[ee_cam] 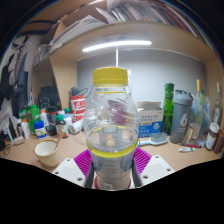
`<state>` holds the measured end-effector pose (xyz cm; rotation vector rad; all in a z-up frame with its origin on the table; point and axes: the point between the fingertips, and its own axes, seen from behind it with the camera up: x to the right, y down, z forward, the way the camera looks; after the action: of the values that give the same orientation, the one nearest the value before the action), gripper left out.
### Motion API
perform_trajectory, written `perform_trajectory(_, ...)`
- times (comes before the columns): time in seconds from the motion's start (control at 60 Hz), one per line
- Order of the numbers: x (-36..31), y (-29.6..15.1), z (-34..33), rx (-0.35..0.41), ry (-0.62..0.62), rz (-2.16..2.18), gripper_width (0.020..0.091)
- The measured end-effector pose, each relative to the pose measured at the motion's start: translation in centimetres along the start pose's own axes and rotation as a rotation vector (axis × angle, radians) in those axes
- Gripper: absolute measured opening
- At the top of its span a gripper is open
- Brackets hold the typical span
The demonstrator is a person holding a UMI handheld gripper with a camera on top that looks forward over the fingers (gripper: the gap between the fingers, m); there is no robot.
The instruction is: Pour water
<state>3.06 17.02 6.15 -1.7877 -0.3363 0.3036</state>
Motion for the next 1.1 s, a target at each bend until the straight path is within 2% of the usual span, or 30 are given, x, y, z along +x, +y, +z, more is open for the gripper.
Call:
perform_trajectory(0.1, 0.0, 0.1, 0.1, -0.012, 0.009, -0.005, 0.0572)
perform_trajectory(0.183, -0.2, 1.1, -0.3, -0.123, -0.006, -0.022, 0.0624)
perform_trajectory(0.2, -0.3, 1.4, -0.5, -0.147, -0.012, -0.021, 0.0655)
perform_trajectory(0.267, -0.6, 2.0, -1.7, -0.219, -0.02, 0.011, 0.0858)
perform_trajectory(0.533, -0.9, 1.3, -10.4, -0.289, 0.079, 0.039, 0.0843)
perform_trajectory(0.783, -5.3, -2.9, -21.8, -0.341, 0.146, 0.029, 0.0841)
perform_trajectory(1.1, -12.6, -10.7, -30.9, -0.278, 0.183, 0.065, 0.0841)
